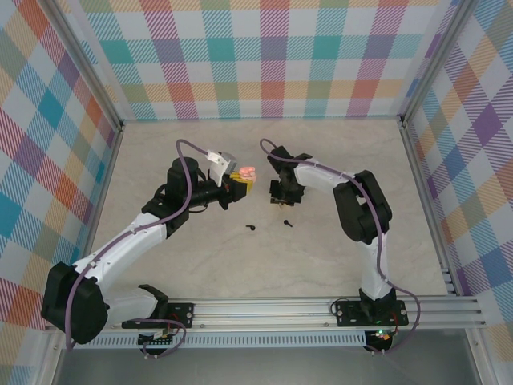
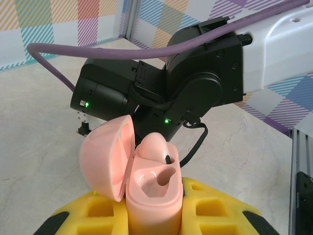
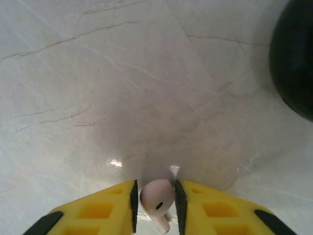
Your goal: Insert wireless bluetooth earbuds into charging case
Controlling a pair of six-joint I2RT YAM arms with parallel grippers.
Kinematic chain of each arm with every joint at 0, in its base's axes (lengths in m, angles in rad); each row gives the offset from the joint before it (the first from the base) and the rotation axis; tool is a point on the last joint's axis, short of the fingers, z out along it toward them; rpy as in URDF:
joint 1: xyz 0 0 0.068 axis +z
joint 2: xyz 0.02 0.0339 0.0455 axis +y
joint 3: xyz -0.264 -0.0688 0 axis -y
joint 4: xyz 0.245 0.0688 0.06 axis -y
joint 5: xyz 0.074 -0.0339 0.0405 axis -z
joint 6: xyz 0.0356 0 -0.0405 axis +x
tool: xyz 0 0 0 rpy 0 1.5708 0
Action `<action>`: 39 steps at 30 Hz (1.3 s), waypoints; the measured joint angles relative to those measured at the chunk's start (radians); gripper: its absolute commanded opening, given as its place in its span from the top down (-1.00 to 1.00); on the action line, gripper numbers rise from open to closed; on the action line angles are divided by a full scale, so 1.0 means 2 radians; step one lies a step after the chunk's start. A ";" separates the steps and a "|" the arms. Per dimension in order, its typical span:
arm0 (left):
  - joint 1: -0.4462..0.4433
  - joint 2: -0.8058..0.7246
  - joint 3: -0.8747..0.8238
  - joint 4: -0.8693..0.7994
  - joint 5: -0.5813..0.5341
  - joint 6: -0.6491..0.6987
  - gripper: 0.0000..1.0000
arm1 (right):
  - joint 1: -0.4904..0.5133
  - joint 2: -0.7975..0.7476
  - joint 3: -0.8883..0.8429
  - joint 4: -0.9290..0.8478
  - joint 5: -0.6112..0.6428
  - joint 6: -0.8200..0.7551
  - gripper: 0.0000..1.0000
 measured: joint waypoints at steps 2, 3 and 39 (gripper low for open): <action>0.000 0.001 0.000 0.000 0.000 0.000 0.86 | 0.000 0.003 0.007 -0.008 0.000 -0.005 0.17; 0.000 0.001 0.000 0.000 0.000 0.000 0.86 | 0.000 0.005 0.010 -0.012 0.000 -0.008 0.13; 0.000 0.001 0.000 0.000 0.000 0.000 0.86 | -0.001 0.102 0.179 -0.178 0.000 -0.239 0.19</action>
